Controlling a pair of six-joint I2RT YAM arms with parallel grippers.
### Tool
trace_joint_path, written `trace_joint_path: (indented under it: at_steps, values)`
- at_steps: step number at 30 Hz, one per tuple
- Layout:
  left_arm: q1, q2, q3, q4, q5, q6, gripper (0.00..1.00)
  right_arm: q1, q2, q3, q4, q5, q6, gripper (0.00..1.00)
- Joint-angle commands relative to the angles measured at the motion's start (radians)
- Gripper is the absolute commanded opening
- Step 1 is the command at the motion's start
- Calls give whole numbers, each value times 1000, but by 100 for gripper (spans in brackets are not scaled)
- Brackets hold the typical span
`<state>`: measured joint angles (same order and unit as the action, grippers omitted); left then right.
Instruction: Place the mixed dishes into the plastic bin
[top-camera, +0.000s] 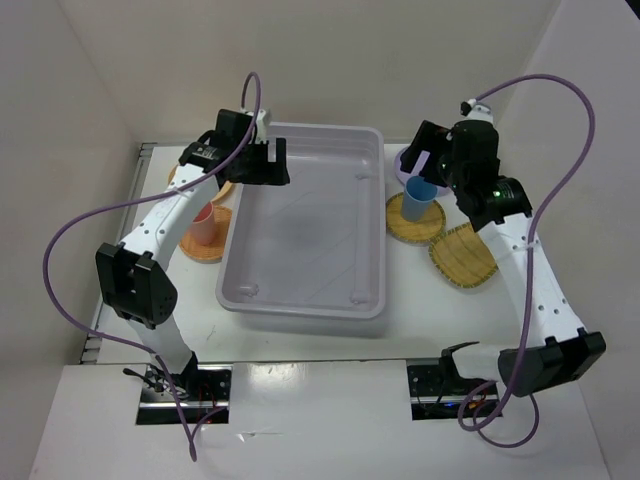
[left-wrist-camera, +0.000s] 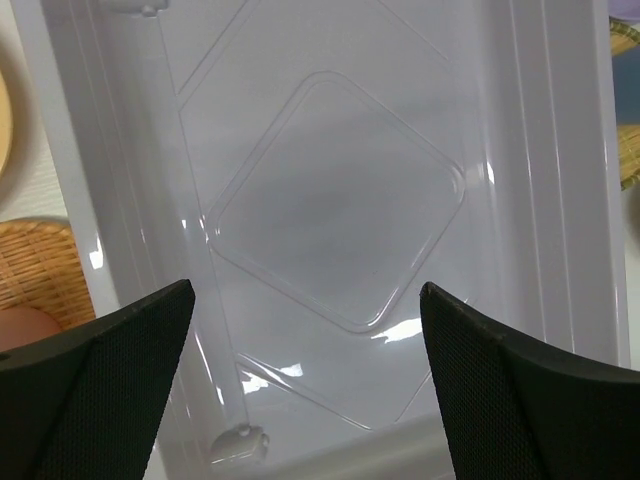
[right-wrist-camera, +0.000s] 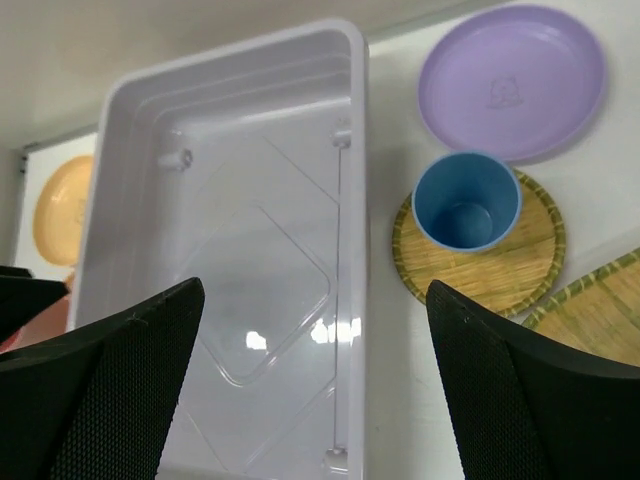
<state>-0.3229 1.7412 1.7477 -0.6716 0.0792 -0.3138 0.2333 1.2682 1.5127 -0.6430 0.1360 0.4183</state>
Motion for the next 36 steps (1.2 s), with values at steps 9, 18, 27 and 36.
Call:
trace_joint_path:
  at_steps: [9,18,27,36]
  values:
    - [10,-78,26,-16,-163,32,100,8,75,-49,48,59,-53,96]
    - [209,-150,-23,-72,-265,32,100,8,198,7,134,59,-84,96]
    - [335,-204,-168,-72,-207,32,100,8,349,124,111,93,-84,96]
    - [335,-207,-261,4,-58,13,100,8,381,144,88,126,-84,96]
